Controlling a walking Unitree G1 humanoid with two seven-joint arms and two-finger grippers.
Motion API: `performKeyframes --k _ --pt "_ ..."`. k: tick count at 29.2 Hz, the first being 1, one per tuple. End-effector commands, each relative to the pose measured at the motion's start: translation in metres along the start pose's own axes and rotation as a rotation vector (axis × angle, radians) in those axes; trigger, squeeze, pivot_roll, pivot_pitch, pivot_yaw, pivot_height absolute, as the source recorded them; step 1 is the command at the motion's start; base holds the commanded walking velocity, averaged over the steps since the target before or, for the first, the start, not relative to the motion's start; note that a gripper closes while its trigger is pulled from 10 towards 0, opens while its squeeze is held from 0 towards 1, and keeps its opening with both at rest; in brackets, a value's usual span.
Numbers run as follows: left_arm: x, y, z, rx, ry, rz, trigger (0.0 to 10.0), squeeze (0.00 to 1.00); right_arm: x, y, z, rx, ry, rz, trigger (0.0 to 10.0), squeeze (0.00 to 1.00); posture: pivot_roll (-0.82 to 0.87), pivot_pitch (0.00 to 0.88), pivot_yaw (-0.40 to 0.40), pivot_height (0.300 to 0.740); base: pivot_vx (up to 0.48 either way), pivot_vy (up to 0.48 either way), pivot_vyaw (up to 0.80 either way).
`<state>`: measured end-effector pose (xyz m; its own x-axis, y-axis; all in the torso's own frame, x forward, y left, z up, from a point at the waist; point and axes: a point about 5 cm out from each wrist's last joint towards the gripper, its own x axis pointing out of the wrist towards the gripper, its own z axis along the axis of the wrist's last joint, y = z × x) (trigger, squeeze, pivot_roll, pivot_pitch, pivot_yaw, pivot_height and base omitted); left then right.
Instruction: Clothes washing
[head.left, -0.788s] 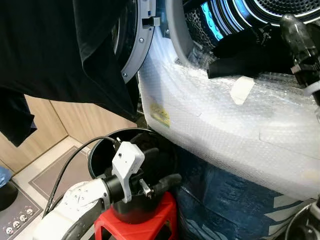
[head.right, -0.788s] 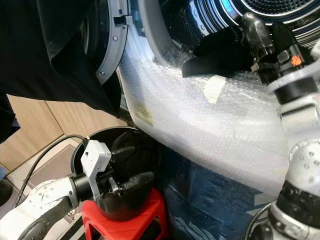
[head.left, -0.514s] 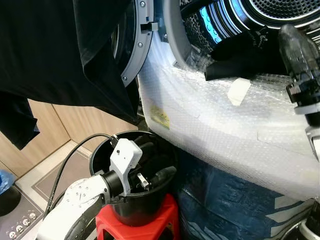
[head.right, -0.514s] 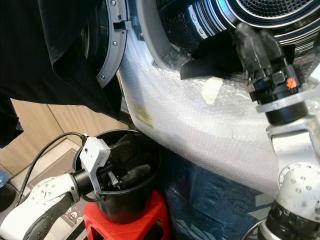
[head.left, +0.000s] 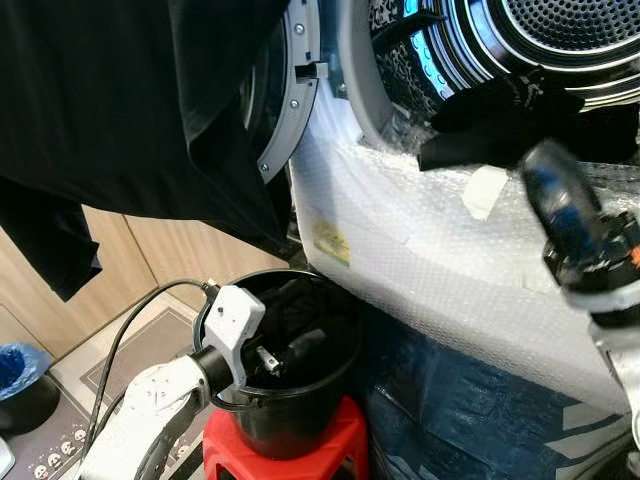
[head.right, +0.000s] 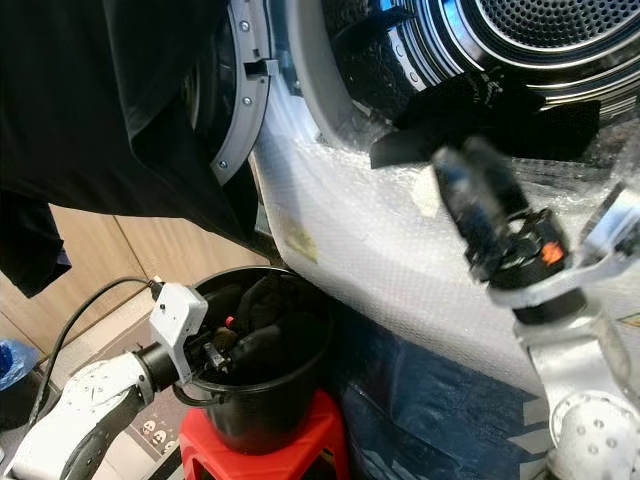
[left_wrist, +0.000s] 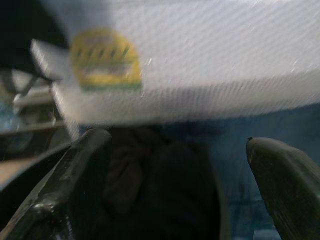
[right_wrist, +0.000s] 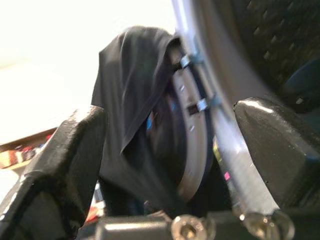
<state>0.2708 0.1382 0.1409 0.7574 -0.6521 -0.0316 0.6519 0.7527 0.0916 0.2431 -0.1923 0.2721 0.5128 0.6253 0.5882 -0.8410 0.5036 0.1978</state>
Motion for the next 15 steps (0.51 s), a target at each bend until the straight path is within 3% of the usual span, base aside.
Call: performKeyframes --k 1,7,15 --pt "-0.004 0.009 -0.004 0.029 0.015 0.029 10.0 0.0 0.002 0.011 -0.002 0.001 0.036 0.07 10.0 1.0 -0.06 0.033 0.061 0.74 0.0 0.0 0.0" --pt "0.002 0.026 -0.021 0.022 0.051 0.077 10.0 0.0 -0.013 0.024 -0.018 0.062 0.16 0.116 10.0 1.0 -0.08 0.071 0.052 0.74 0.0 0.0 0.0" --pt "0.012 0.037 -0.034 0.042 0.086 0.07 10.0 0.0 -0.03 0.045 -0.031 0.143 0.269 0.128 10.0 1.0 -0.11 0.159 0.046 0.74 0.0 0.0 0.0"
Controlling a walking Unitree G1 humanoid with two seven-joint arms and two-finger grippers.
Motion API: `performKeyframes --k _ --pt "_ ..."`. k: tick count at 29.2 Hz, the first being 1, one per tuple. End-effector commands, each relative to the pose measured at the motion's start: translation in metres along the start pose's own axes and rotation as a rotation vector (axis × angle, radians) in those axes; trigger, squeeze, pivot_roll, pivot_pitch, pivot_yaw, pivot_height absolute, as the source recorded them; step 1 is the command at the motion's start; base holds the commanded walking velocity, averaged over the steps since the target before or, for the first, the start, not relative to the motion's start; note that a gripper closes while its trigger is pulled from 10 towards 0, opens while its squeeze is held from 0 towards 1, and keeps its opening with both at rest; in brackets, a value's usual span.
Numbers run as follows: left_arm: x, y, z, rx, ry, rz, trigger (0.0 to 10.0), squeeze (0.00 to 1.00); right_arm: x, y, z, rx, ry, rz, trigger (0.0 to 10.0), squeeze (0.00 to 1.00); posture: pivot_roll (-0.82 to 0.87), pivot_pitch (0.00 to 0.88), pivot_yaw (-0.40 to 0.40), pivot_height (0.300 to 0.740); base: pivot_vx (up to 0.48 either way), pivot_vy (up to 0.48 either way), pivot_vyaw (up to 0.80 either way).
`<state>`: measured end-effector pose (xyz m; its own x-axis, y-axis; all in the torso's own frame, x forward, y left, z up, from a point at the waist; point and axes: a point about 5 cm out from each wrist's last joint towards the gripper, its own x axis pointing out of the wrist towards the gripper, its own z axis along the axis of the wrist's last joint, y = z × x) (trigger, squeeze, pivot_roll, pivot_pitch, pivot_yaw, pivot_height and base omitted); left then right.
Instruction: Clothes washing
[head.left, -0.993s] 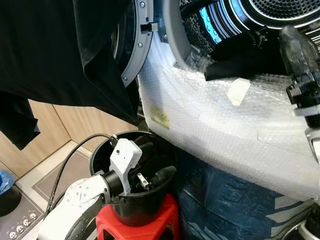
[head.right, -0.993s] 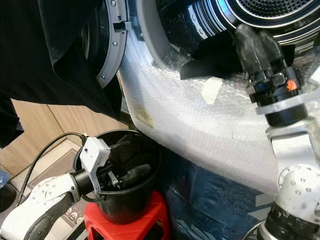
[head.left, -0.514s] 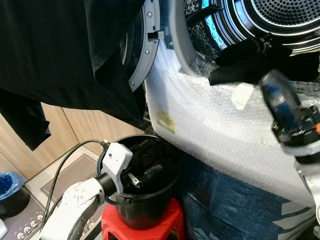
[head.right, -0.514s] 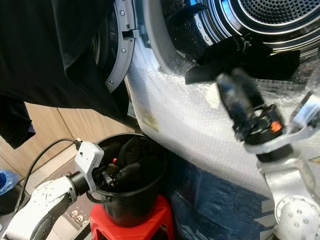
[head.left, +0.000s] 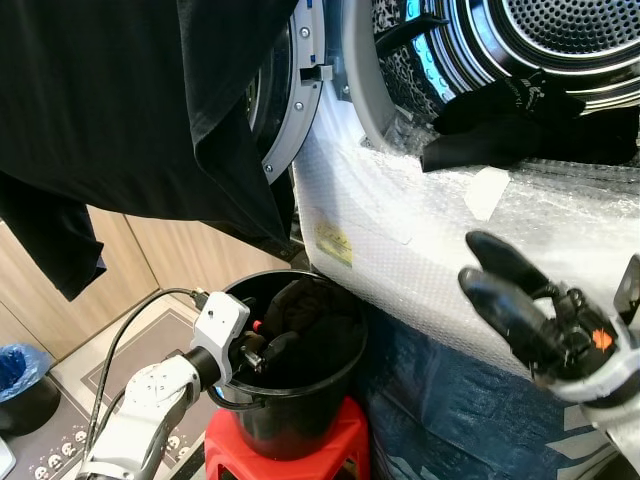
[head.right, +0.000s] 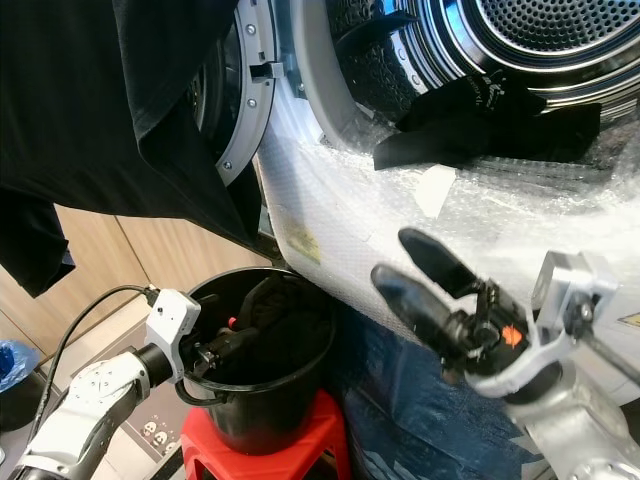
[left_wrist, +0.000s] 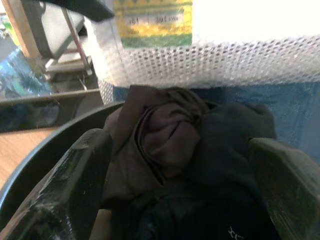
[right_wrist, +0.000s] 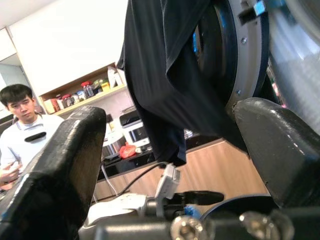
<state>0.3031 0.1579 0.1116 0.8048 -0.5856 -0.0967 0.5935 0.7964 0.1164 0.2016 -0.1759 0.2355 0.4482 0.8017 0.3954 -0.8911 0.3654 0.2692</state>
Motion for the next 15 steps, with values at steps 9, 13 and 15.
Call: performKeyframes --k 9,13,15 --pt "0.021 0.015 0.004 0.042 0.009 -0.049 10.0 0.0 -0.003 0.032 -0.01 0.081 0.068 0.043 10.0 0.0 -0.13 0.282 0.032 0.74 0.0 0.0 0.0" --pt "0.028 0.018 0.006 0.05 0.009 -0.07 10.0 0.0 -0.003 0.036 -0.011 0.095 0.068 0.039 10.0 0.0 -0.14 0.292 0.032 0.74 0.0 0.0 0.0" --pt "0.033 0.018 0.009 0.065 0.009 -0.103 10.0 0.0 -0.003 0.039 -0.011 0.1 0.068 0.033 10.0 0.0 -0.16 0.331 0.03 0.74 0.0 0.0 0.0"
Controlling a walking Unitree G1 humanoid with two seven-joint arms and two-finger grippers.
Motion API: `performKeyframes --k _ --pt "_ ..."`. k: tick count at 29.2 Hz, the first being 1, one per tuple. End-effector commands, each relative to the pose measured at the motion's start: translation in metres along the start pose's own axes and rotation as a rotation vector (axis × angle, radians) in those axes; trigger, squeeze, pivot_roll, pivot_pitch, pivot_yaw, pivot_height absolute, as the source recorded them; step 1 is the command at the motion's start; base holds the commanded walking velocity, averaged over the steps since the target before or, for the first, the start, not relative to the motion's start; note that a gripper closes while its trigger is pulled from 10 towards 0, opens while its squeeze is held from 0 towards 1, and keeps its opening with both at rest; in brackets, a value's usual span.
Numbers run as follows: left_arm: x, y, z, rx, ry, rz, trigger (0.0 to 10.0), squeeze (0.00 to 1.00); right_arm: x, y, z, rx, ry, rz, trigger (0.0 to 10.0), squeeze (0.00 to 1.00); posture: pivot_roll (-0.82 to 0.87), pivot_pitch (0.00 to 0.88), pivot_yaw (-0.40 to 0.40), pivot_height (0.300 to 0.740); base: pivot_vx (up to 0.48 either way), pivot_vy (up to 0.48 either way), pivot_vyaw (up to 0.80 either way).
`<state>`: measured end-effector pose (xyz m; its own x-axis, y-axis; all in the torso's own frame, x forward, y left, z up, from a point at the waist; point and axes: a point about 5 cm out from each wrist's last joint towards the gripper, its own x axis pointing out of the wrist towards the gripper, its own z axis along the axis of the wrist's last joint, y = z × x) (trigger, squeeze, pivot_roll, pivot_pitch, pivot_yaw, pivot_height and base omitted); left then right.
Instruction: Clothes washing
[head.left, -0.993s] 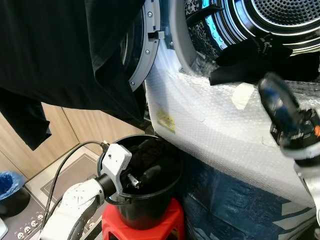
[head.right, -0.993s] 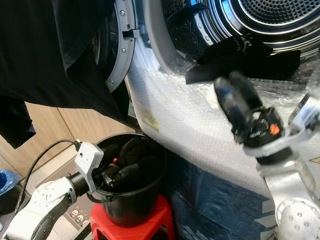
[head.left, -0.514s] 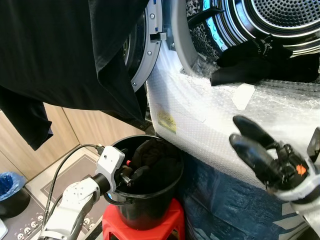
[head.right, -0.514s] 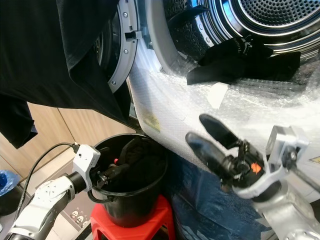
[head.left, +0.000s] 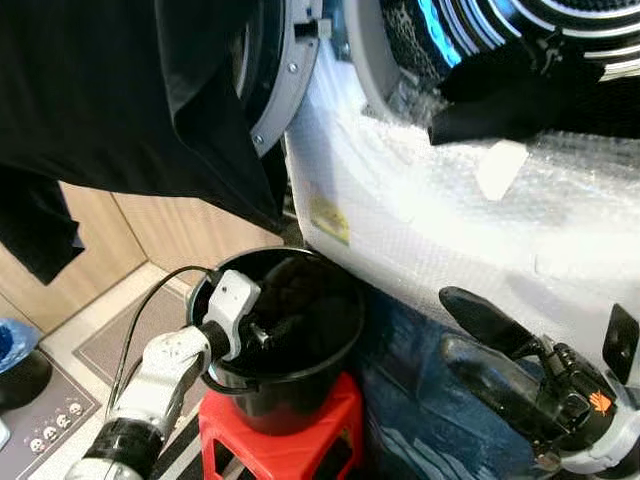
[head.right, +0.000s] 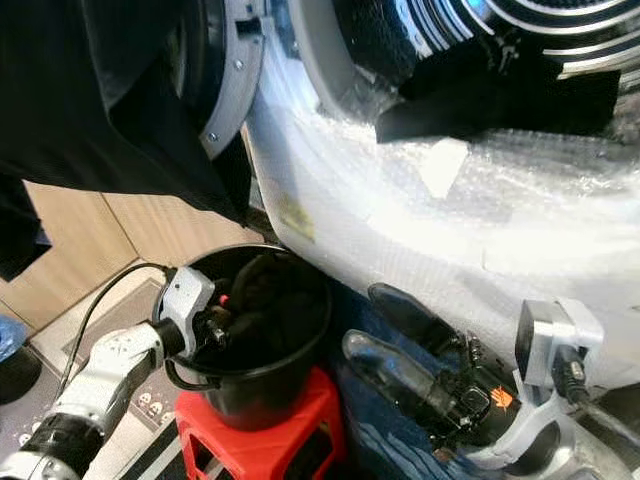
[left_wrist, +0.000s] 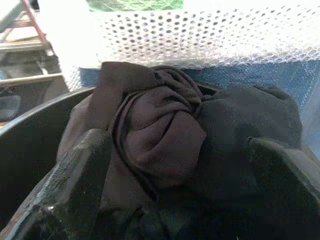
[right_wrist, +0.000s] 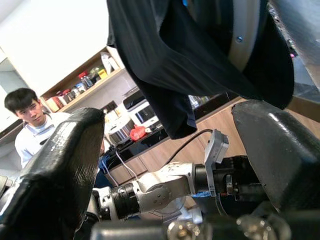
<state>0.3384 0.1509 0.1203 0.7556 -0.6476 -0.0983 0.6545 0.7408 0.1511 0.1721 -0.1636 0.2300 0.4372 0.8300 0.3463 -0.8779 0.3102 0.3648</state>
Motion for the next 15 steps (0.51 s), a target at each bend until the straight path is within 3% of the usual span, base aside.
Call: performKeyframes --k 1,9,15 --pt "0.004 0.001 0.0 0.03 0.02 -0.047 10.0 0.0 0.002 0.012 0.001 -0.01 0.012 0.025 10.0 0.0 -0.16 0.331 0.03 0.74 0.0 0.0 0.0" --pt "0.015 -0.001 0.008 0.07 0.033 -0.161 10.0 0.0 -0.003 0.023 0.002 0.0 0.005 -0.008 10.0 0.0 -0.19 0.368 0.039 0.74 0.0 0.0 0.0" --pt "0.011 0.01 0.009 0.077 0.033 -0.129 10.0 0.0 -0.005 0.027 0.002 0.009 0.001 -0.021 10.0 0.0 -0.2 0.38 0.038 0.74 0.0 0.0 0.0"
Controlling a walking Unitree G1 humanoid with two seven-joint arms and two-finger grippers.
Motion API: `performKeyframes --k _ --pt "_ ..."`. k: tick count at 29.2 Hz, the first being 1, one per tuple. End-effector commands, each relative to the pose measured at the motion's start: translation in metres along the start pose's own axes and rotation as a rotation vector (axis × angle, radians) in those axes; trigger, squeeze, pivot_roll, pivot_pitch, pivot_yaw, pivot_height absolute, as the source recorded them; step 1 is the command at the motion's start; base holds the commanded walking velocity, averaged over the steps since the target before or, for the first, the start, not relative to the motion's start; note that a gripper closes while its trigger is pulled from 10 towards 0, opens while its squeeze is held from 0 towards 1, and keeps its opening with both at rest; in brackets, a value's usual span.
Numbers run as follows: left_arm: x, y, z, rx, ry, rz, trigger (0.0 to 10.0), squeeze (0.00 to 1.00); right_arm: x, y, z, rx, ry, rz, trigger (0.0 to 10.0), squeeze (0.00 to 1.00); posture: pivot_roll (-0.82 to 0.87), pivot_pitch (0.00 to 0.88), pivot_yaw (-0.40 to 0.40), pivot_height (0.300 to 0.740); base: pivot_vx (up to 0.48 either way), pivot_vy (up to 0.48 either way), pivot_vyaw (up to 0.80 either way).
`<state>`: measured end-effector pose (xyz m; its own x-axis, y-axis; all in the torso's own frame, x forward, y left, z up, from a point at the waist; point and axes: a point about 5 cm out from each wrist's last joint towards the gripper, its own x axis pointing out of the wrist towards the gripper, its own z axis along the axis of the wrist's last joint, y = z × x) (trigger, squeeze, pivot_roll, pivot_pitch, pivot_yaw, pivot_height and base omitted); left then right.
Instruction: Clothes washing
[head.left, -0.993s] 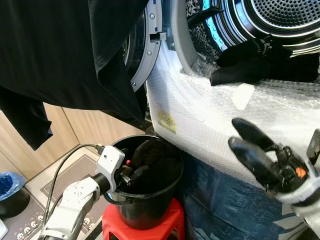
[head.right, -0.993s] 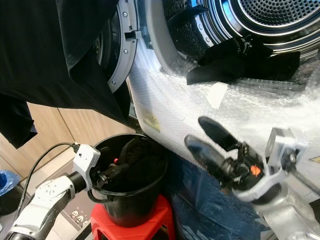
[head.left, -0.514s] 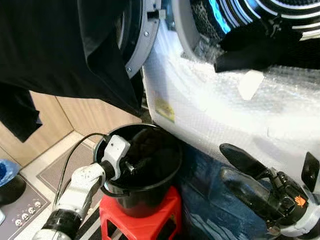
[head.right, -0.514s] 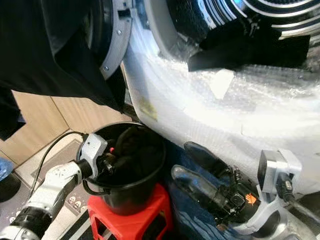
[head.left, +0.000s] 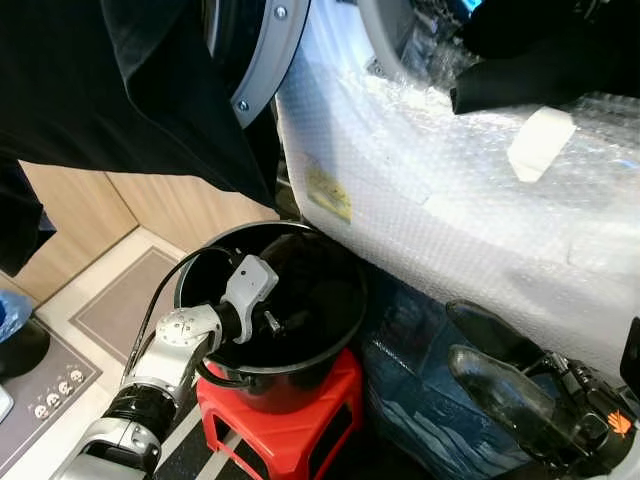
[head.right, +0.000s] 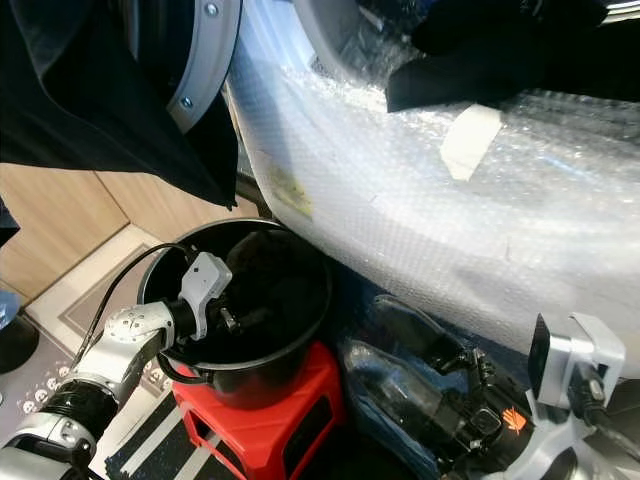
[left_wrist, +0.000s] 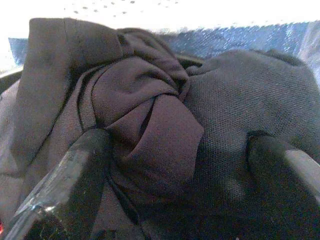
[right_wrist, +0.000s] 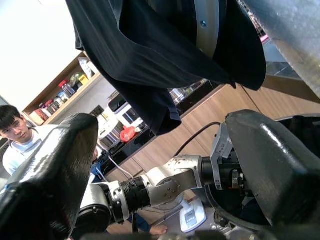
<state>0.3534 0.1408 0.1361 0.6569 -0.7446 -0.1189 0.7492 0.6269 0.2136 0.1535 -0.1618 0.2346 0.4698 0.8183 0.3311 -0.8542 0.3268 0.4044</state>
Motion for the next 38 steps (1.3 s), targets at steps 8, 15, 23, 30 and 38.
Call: performKeyframes --k 8,15,23,30,38 --pt "-0.014 0.014 -0.002 0.016 -0.02 0.052 0.0 0.0 -0.001 0.01 0.005 -0.018 -0.007 0.004 10.0 0.0 -0.19 0.381 0.031 0.74 0.0 0.0 0.0" --pt "-0.018 0.021 0.004 0.056 -0.037 0.079 0.0 0.0 0.0 0.009 0.006 -0.015 -0.009 0.001 10.0 0.0 -0.19 0.38 0.029 0.74 0.0 0.0 0.0" --pt "-0.02 0.024 0.007 0.067 -0.043 0.086 0.0 0.0 0.0 0.008 0.008 -0.017 -0.013 -0.006 10.0 0.0 -0.18 0.376 0.027 0.74 0.0 0.0 0.0" --pt "-0.021 0.026 0.009 0.078 -0.052 0.091 0.0 0.0 0.0 0.007 0.008 -0.021 -0.018 -0.01 10.0 0.0 -0.18 0.371 0.029 0.74 0.0 0.0 0.0" --pt "-0.025 0.032 0.016 0.09 -0.077 0.111 0.0 0.0 0.001 0.006 0.008 -0.026 -0.026 -0.012 10.0 0.0 -0.18 0.36 0.032 0.74 0.0 0.0 0.0"
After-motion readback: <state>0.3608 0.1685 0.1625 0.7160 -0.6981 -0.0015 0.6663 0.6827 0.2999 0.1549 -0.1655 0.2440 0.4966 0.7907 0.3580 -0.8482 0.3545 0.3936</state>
